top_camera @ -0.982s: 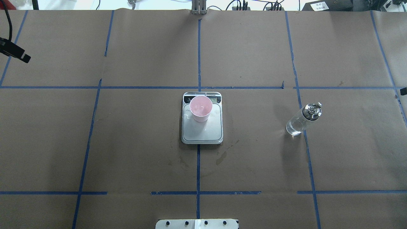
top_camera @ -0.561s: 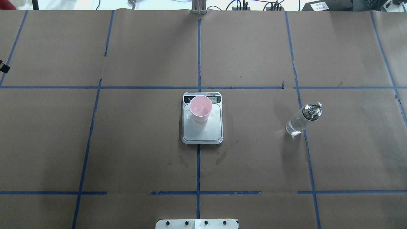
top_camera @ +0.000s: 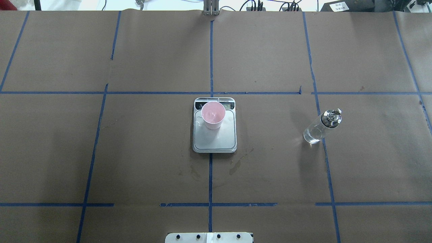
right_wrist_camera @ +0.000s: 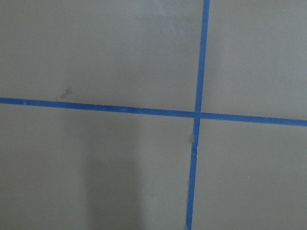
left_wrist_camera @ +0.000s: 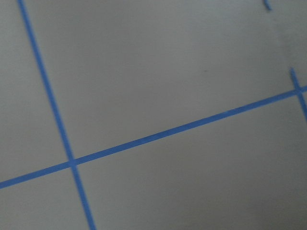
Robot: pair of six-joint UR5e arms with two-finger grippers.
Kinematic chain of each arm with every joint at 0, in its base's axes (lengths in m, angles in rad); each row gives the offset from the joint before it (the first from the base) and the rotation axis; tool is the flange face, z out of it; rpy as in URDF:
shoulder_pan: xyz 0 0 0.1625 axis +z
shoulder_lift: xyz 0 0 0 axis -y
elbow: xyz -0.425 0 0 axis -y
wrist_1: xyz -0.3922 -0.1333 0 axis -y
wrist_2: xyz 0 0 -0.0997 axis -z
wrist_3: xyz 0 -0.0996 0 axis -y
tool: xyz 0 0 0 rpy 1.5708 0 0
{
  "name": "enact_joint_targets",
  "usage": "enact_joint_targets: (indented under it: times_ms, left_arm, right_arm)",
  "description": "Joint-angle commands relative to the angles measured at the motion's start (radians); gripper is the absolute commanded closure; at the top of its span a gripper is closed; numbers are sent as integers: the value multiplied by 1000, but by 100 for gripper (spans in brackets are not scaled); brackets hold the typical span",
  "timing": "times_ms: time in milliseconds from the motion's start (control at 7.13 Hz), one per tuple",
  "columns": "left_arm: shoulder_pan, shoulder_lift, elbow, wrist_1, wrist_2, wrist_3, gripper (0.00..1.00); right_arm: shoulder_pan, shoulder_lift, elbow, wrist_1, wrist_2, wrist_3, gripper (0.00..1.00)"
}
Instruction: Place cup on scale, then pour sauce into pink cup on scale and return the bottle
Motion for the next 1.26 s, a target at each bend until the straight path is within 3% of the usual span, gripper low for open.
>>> enact_joint_targets:
  times_ms: [0,281,1122]
  left_arm:
    - [-87,73,3,-76,29,11,0]
    - [-87,139,-85,-73,29,5,0]
    - [-83,185,-115,-70,34,5,0]
  right_arm:
    - [3,5,16,-5,-34,3,0]
    - [2,7,13,-5,-28,3,0]
    - [-2,14,4,4,-23,5,0]
